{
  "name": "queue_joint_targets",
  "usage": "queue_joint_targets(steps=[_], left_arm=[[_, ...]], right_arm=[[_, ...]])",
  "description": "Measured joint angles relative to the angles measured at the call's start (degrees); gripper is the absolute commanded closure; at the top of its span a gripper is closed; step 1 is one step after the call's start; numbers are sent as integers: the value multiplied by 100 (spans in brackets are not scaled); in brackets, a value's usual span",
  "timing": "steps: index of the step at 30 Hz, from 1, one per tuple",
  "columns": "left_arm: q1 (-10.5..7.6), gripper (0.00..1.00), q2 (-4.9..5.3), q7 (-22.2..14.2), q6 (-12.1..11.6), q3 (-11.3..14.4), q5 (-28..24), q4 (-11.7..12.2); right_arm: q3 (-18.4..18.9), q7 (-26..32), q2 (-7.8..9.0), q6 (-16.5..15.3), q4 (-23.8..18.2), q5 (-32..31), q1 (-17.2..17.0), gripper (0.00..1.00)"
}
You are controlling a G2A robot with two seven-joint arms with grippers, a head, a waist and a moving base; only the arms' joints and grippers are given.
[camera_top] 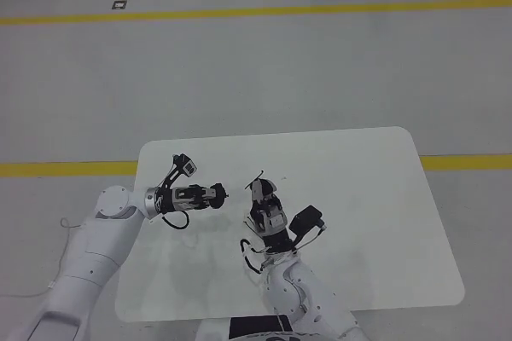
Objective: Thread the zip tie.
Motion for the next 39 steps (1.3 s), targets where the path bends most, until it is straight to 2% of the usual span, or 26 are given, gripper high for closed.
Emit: queue_joint_targets(steps=[8, 22, 25, 31, 39], left_arm=[[0, 100, 0, 0, 0, 0, 0, 0], [0, 100, 0, 0, 0, 0, 0, 0], [0, 100, 0, 0, 0, 0, 0, 0], [0, 100, 0, 0, 0, 0, 0, 0], [0, 100, 0, 0, 0, 0, 0, 0]], right_arm=[[-225, 416, 131, 214, 43, 143, 118, 100], [-226, 476, 138, 238, 30, 131, 131, 100], [-262, 579, 155, 417, 8, -102, 157, 100], [-446, 206, 188, 738, 219, -252, 325, 100], [-838, -306, 272, 1048, 547, -114, 611, 100]])
